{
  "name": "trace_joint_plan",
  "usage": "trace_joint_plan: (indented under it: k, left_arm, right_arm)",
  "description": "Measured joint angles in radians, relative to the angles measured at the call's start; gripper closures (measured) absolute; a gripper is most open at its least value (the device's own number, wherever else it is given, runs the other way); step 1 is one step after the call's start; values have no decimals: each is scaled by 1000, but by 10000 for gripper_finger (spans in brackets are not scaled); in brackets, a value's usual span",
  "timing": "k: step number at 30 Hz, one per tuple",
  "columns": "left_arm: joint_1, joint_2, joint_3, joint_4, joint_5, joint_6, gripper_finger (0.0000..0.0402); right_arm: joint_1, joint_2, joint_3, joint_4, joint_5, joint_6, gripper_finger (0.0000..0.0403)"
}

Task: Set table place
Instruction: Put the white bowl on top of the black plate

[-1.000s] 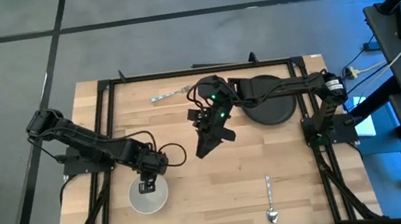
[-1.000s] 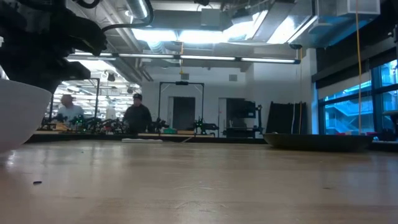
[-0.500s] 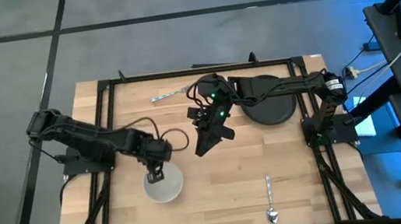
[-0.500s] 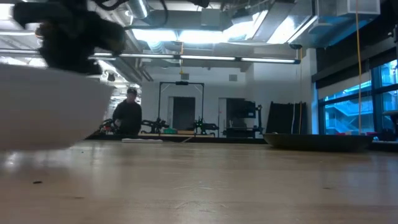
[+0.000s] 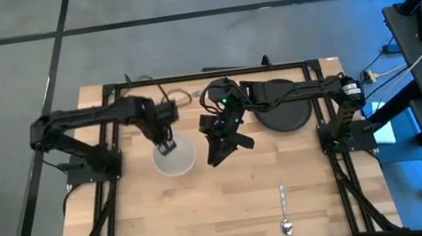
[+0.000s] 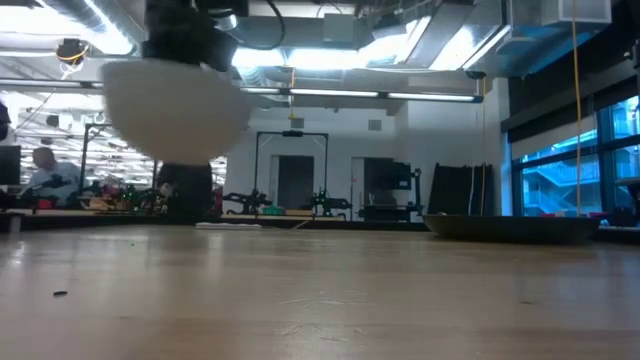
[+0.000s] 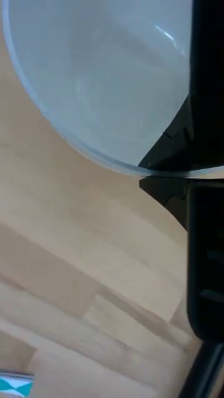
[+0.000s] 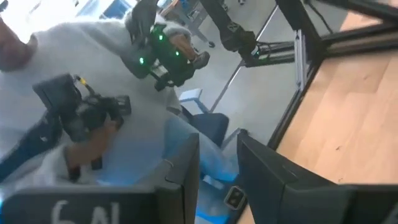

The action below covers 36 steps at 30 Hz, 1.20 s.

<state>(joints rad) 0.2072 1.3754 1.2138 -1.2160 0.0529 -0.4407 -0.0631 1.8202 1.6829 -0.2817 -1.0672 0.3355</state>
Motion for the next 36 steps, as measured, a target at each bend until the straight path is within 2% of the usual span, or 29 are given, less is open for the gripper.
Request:
trace_joint_plan:
  k: [3,7,13,16,29,36]
  left_arm:
    - [75,0,52,-2,45,-1,398]
    - [143,0,139,-43,49,-1,398]
    - [193,0,204,-60,66,0,395]
    - [201,1,204,-87,67,0,395]
    - [200,116,203,-108,68,65,395]
    - [200,124,204,-34,45,103,396]
  right_arm:
    - [0,0,0,-6,36,-63,295]
    - [0,0,0,-103,174,-240,295]
    - [0,0,0,-286,680,-573,295]
    - [0,0,2,-313,818,-660,295]
    - [2,-2,138,-434,890,-892,295]
    - [2,42,138,-548,884,-903,295]
